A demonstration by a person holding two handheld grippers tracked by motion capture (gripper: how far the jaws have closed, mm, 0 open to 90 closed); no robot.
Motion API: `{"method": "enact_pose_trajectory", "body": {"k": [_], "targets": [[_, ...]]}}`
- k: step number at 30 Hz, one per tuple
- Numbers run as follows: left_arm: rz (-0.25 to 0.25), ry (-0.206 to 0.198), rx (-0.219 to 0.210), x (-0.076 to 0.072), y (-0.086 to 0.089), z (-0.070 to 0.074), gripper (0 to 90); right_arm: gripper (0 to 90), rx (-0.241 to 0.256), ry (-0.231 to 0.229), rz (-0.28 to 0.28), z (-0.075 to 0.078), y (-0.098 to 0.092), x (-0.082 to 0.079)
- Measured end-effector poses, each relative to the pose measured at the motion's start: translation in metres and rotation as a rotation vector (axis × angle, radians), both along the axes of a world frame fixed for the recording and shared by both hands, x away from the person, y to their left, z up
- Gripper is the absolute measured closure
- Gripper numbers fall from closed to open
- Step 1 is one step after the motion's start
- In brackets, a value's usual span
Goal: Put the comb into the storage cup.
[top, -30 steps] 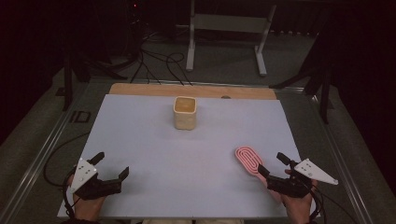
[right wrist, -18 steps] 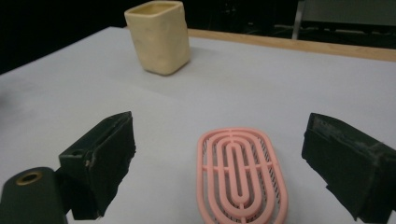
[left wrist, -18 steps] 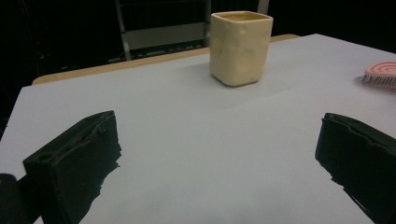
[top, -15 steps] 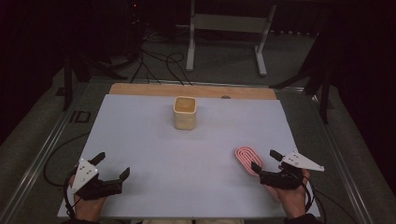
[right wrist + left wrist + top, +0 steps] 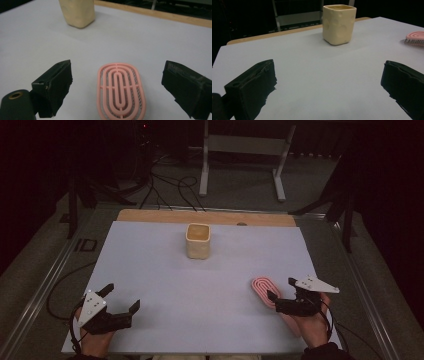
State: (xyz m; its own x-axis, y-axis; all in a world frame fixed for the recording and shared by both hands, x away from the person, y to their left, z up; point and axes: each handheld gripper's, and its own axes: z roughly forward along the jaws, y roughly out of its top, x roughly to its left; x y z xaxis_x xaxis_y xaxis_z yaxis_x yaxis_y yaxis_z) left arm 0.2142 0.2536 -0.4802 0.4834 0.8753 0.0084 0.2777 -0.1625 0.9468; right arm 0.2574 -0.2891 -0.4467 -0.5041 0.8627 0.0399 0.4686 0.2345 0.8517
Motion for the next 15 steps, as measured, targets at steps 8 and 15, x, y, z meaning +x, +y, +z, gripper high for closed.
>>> {"method": "enact_pose_trajectory", "body": {"k": [8, 15], "targets": [[-0.004, 0.008, 0.001, 0.000, 0.000, -0.001, 0.3, 9.5, -0.086, 0.080, 0.004, -0.003, 0.007, 0.010], [-0.007, 0.011, 0.003, 0.001, -0.001, -0.001, 0.3, 9.6, -0.143, 0.148, 0.005, -0.008, 0.007, 0.018]]}}
